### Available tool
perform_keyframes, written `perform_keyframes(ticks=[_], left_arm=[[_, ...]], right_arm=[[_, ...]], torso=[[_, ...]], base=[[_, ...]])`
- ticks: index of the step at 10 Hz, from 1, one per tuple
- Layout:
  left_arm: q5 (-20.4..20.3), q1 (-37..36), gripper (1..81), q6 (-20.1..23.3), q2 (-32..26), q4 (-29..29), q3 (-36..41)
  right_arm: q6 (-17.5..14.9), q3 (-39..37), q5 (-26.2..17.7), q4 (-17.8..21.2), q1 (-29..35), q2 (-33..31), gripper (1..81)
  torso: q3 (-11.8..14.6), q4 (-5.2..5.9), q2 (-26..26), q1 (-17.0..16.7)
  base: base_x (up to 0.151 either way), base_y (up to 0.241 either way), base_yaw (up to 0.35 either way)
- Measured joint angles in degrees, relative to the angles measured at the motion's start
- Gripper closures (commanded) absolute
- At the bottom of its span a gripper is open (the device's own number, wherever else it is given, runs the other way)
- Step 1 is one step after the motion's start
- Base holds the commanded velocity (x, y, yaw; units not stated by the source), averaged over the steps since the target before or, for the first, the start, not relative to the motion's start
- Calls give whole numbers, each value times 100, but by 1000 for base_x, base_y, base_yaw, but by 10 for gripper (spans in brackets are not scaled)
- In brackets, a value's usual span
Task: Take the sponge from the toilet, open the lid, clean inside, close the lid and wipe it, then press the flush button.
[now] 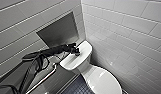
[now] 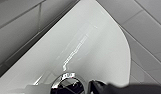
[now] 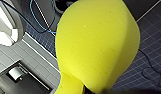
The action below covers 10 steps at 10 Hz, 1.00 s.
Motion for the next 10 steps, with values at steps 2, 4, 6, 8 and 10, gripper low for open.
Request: perform_keyframes(ticks=[2,4,6,8,10], left_arm=[[-12,179,811,0,-33,28,-93],[0,188,811,0,-13,18,-179],[-91,227,811,6,20,63,-217],[-417,384,811,20,65,240,-291],[-784,518,811,20,179,463,-410]], right_arm=[[2,0,0,0,0,2,811],[-2,0,2,-2,0,0,811],[0,0,-1,-2,-2,2,811],[0,0,9,0,-6,2,811],[9,0,83,0,-52,18,811]], torso=[[0,0,0,0],[0,0,0,0],[0,0,0,0],[0,0,0,0],[2,2,-2,-2]], base=[[0,0,0],[0,0,0],[0,0,0],[0,0,0],[0,0,0]])
